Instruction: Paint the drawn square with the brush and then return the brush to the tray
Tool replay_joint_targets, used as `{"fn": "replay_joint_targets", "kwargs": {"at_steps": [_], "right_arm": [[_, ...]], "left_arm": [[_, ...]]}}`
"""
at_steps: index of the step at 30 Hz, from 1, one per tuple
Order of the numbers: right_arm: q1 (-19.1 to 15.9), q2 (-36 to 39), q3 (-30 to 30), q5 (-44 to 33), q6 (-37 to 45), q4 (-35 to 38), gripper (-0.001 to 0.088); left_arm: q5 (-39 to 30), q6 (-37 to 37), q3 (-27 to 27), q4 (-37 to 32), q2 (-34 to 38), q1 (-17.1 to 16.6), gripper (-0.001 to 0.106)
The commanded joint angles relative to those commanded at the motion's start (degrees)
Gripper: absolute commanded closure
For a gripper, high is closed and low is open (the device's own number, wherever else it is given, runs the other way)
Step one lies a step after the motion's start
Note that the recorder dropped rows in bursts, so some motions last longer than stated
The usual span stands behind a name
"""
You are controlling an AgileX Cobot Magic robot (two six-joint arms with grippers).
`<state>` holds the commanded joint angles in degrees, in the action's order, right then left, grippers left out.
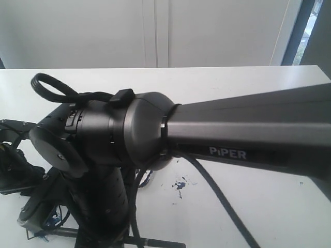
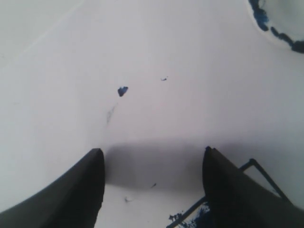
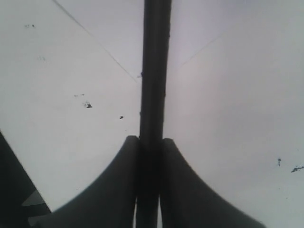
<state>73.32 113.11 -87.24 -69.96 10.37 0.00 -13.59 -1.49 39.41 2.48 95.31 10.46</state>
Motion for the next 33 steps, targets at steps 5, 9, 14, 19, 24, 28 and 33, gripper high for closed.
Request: {"fn": "replay_joint_targets", "kwargs": {"at_steps": [5, 9, 14, 19, 24, 28, 33], "right_arm": [[0.0, 0.0, 0.0, 0.0, -0.1, 0.0, 0.0868], [0.0, 0.0, 0.0, 0.0, -0.1, 0.0, 0.0868], [0.0, -0.5, 0.2, 0.0, -0.1, 0.0, 0.0868], [0.0, -0.7, 2.2, 0.0, -0.1, 0.0, 0.0868], [0.0, -1.1, 2.8, 0.0, -0.1, 0.0, 0.0868], [0.0, -1.2, 2.8, 0.0, -0.1, 0.5, 0.0868], [0.4, -1.2, 2.8, 0.0, -0.1, 0.6, 0.0868]], "left_arm": [[0.0, 0.0, 0.0, 0.0, 0.0, 0.0, 0.041], [0.0, 0.0, 0.0, 0.0, 0.0, 0.0, 0.041], [0.0, 0.0, 0.0, 0.0, 0.0, 0.0, 0.041], [0.0, 0.0, 0.0, 0.0, 0.0, 0.0, 0.041], [0.0, 0.0, 0.0, 0.0, 0.0, 0.0, 0.041], [0.0, 0.0, 0.0, 0.0, 0.0, 0.0, 0.041], [0.0, 0.0, 0.0, 0.0, 0.0, 0.0, 0.041]]}}
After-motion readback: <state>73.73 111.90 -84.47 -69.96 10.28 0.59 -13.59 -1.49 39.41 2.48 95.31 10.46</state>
